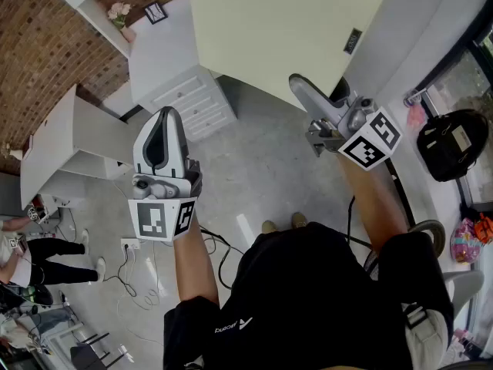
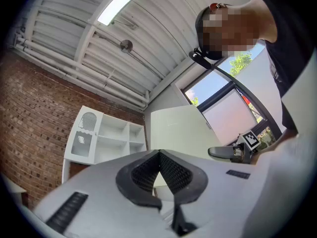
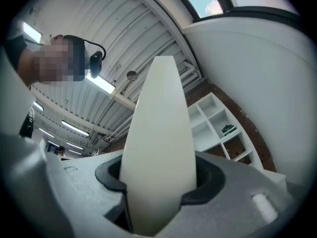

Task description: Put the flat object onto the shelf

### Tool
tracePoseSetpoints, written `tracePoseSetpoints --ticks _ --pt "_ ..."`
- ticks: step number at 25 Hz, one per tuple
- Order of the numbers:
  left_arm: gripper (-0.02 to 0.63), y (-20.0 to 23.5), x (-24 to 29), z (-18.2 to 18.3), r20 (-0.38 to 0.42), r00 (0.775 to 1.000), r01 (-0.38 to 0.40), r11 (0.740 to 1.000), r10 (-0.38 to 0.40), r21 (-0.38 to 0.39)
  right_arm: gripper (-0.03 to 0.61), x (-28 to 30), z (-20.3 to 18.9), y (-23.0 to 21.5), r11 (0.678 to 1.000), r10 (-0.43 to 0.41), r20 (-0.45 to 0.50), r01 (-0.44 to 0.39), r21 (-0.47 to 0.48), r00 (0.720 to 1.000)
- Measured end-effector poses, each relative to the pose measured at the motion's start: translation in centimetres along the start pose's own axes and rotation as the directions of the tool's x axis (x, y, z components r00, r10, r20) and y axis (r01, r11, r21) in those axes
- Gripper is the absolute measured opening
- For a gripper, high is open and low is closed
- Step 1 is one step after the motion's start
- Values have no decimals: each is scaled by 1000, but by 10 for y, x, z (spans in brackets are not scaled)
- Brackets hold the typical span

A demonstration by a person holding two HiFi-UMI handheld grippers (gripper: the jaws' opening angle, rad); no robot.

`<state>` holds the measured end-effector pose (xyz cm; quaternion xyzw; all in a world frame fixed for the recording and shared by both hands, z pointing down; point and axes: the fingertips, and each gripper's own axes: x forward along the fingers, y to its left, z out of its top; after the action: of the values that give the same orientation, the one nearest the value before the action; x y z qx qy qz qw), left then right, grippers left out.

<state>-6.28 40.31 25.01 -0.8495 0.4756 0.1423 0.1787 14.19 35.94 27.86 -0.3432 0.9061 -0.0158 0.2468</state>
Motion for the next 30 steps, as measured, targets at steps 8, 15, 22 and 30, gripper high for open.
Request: tracePoseSetpoints --ticks 8,15,22,30 --pt "-3 11 -6 -7 11 1000 -8 1000 8 -19 267 9 -10 12 999 37 -21 -37 -7 999" --pt "-3 42 -25 -7 8 1000 -19 999 19 -35 265 31 -17 21 997 29 -8 -28 75 1000" --pt "-3 82 -45 -7 26 999 -22 999 22 -27 265 63 -22 31 994 36 -2 -36 101 999" --pt "-3 129 -33 -18 33 999 -15 1000 16 -21 265 120 -27 9 983 50 -46 -41 178 998"
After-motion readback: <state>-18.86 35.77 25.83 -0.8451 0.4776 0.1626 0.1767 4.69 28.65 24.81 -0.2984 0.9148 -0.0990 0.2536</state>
